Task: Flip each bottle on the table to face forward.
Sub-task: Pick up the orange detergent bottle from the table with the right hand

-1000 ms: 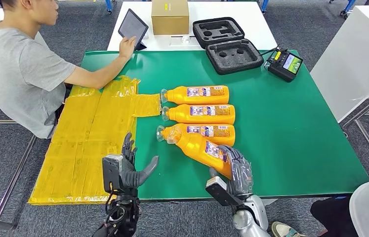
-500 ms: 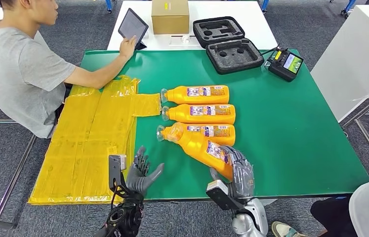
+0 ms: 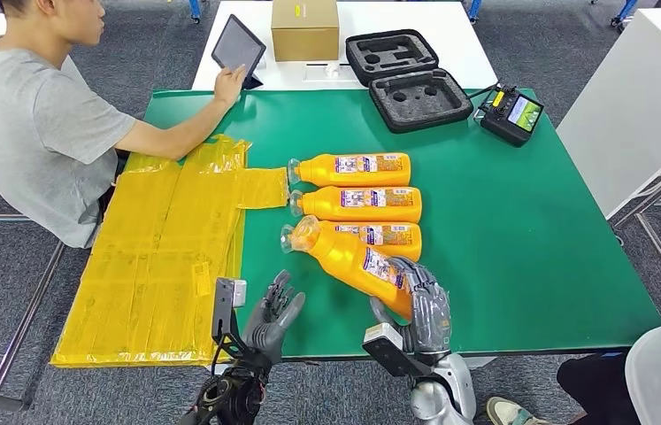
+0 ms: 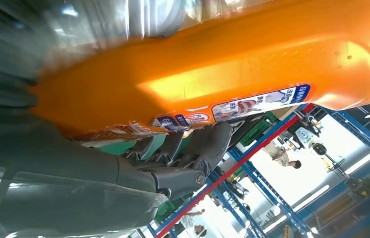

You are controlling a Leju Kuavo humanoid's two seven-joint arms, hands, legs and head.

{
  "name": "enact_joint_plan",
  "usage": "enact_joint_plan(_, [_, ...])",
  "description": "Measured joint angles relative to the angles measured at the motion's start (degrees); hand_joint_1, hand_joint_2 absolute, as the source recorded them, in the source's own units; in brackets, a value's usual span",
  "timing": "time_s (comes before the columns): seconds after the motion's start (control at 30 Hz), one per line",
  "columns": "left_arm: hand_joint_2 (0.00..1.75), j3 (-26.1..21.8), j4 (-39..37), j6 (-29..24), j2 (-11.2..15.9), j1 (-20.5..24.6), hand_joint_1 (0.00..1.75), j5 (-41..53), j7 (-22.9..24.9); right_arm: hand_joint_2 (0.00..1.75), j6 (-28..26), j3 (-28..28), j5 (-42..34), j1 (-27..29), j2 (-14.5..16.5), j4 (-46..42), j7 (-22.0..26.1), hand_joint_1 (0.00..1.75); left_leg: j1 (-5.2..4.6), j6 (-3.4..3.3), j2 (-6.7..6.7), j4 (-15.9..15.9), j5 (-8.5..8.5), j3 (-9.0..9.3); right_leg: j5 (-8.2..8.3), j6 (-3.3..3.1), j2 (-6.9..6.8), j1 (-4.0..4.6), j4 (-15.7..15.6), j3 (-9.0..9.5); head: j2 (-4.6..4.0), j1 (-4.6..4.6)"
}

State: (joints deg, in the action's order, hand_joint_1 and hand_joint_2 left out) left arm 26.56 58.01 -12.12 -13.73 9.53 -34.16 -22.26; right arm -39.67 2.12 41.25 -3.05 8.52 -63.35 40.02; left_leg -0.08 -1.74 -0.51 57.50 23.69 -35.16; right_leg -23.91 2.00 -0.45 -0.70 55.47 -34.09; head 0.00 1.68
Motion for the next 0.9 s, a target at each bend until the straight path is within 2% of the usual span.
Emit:
enact_joint_plan(0.1, [1.75, 0.86, 0.08, 0.33, 0.0, 0.08, 0.0, 0.91, -1.06, 1.75, 0.0, 0.0, -0.33, -0.03, 0.16, 0.07, 0.0, 1.75, 0.0, 0.0, 0.0, 0.0, 0.0, 0.0, 0.0, 0.0, 0.0, 0.0, 0.0, 0.0, 0.0, -0.01])
enact_joint_plan(0.27, [1.75, 2.08, 0.46, -1.89, -0.02, 0.82, 0.0, 3.57, -3.56, 1.75, 0.0, -0.19, -1.19, -0.3, 0.6, 0.69, 0.0, 1.75, 0.0, 0.0, 0.01, 0.0, 0.0, -0.02, 0.0, 0.0, -0.01, 0.0, 0.0, 0.0, 0.0, -0.01])
enact_joint_plan(0.53, [1.75, 3.72, 0.49, -8.36, -0.7, 2.3, 0.0, 8.2, -8.9, 1.75, 0.0, -2.5, -2.1, -1.93, 1.71, 3.46, 0.0, 1.75, 0.0, 0.0, 0.01, 0.0, -0.01, -0.02, 0.0, 0.0, -0.02, 0.0, 0.01, -0.01, 0.0, -0.01])
enact_joint_plan(0.9, [1.75, 4.97, -0.96, -6.7, -1.77, 3.9, 0.0, 5.39, -8.3, 1.75, 0.0, -6.38, -2.66, -4.39, 1.95, 7.34, 0.0, 1.75, 0.0, 0.0, 0.01, 0.0, -0.01, -0.03, 0.0, 0.0, -0.02, 0.0, 0.01, -0.01, 0.0, -0.01])
